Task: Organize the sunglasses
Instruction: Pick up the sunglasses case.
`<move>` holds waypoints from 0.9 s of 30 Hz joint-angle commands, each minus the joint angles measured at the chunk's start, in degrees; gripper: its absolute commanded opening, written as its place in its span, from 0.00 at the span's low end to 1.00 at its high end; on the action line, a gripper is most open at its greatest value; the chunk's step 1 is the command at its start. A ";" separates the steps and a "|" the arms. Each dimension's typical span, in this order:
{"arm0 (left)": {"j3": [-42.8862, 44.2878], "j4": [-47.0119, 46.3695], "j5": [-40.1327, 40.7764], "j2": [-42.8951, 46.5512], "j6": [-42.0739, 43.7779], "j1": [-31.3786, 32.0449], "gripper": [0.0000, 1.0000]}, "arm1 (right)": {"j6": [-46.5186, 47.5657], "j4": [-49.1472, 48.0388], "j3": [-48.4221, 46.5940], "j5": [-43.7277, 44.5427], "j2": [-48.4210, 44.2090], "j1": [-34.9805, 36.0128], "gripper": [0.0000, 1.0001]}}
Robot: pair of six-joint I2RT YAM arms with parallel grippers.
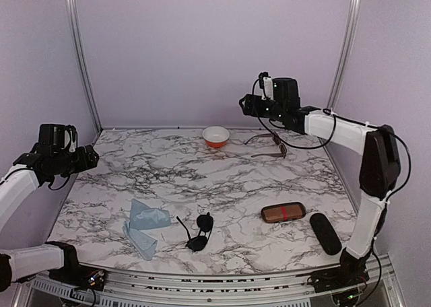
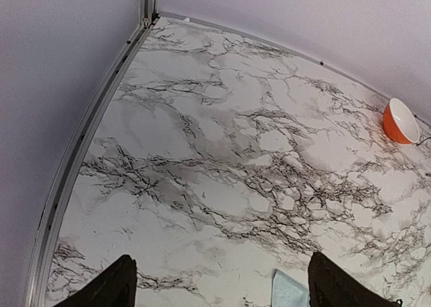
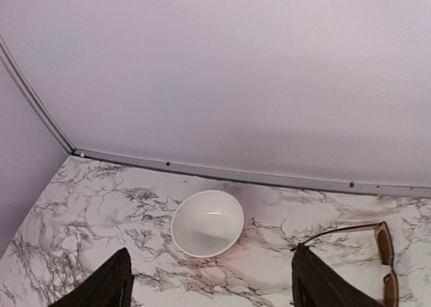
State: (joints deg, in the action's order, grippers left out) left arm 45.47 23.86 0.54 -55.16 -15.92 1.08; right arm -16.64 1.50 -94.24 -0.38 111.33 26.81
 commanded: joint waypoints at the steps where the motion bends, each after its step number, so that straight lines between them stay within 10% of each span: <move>1: 0.41 0.57 0.59 0.43 0.81 -0.24 0.90 | 3.98 -7.42 12.24 6.52 -10.48 -1.00 0.82; 15: 0.06 0.62 1.17 1.86 1.85 -0.23 0.99 | 1.63 11.65 36.55 5.13 -38.45 -1.37 1.00; 27: -0.04 0.64 1.15 1.08 2.34 -0.20 0.99 | -35.18 36.01 43.58 14.79 -41.16 7.79 1.00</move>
State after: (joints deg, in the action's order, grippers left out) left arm 45.47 23.88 1.04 -53.89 -14.33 1.08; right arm -37.65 28.29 -52.36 13.76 70.24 34.46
